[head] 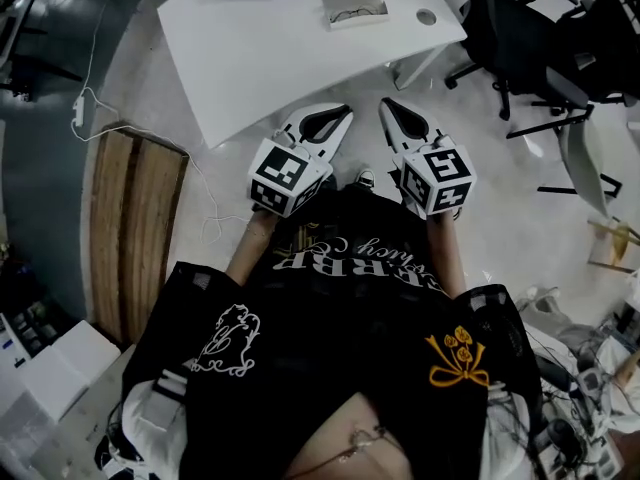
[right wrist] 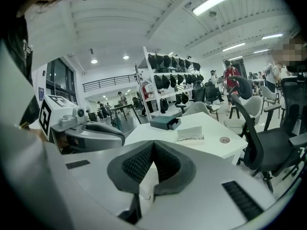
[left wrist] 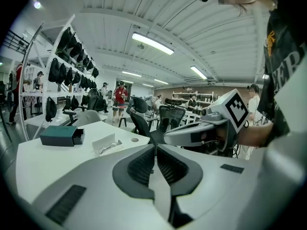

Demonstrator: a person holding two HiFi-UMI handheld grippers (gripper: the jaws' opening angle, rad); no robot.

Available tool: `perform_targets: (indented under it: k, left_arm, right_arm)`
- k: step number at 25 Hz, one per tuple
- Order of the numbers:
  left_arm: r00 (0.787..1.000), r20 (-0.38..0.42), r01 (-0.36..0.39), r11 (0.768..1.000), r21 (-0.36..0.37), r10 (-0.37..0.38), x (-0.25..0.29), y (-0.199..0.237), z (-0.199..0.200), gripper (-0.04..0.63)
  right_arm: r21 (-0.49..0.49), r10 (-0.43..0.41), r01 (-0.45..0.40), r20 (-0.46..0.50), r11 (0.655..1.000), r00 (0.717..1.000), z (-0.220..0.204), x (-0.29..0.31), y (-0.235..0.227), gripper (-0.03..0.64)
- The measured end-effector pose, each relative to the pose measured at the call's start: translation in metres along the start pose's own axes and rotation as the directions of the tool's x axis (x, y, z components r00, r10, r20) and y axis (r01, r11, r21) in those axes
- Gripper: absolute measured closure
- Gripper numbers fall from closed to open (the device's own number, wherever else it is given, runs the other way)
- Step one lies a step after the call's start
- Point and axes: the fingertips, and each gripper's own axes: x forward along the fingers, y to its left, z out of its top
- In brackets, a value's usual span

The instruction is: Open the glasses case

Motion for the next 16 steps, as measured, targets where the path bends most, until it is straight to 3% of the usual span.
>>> perform_targets:
  k: [16]
  left_arm:
    - [1.0, -0.005, 0.006, 1.0, 0.009, -0.006, 0.0, 0.011, -0.004, 0.566]
  right_arm:
    - [-0.003, -0.015, 0.015, -0.013, 1.0, 1.0, -0.002, 0.01, -0.002, 0.604]
